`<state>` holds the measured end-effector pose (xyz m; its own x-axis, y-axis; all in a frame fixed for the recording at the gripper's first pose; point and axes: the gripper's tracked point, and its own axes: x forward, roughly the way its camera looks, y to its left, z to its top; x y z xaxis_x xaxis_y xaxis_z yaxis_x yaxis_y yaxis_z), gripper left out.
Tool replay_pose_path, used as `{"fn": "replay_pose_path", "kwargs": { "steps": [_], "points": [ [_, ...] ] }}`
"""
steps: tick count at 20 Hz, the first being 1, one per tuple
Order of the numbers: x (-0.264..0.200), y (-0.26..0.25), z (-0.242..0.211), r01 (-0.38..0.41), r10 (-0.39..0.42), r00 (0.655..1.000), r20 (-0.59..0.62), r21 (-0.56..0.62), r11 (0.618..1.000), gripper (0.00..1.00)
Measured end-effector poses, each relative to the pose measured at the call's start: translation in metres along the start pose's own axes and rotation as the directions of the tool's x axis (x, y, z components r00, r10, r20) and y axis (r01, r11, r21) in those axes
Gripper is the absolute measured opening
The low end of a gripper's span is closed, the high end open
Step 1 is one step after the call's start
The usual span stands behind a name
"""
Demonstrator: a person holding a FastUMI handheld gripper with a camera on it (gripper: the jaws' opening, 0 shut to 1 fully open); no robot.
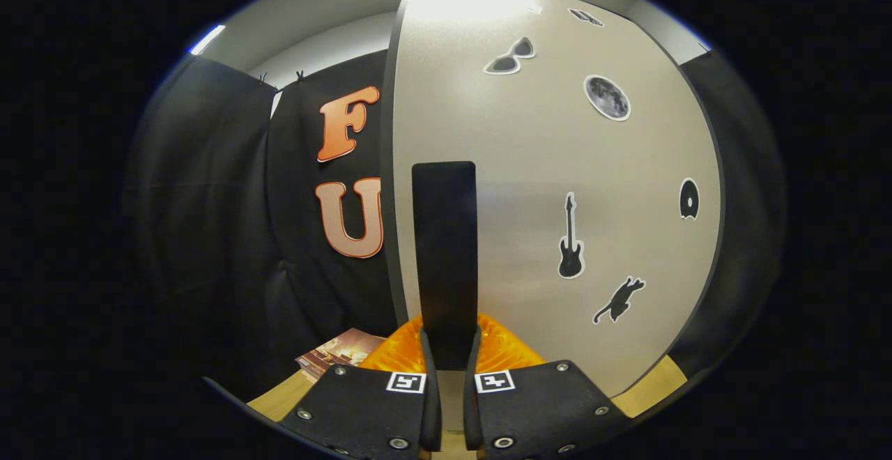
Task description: Open the shoe cabinet door, grab the shoes and put them into the shoe cabinet, then close the shoe cabinet door.
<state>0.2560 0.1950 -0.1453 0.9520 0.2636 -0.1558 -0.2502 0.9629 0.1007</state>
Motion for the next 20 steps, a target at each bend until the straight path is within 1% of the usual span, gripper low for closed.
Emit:
{"fn": "replay_pose_path", "kwargs": {
  "steps": [3, 5, 16, 20],
  "points": [
    [-0.013, -0.004, -0.001, -0.017, 0.017, 1.0, -0.003, 0.011, 1.0, 0.11],
    [-0.021, -0.007, -0.001, -0.012, 0.012, 1.0, -0.004, 0.005, 1.0, 0.12],
    [-0.06, -0.028, -0.006, 0.082, -0.081, 0.997, -0.019, 0.033, 0.996, 0.12],
    [-0.071, -0.037, -0.007, 0.107, -0.106, 0.994, -0.025, 0.062, 0.992, 0.12]
  ]
}}
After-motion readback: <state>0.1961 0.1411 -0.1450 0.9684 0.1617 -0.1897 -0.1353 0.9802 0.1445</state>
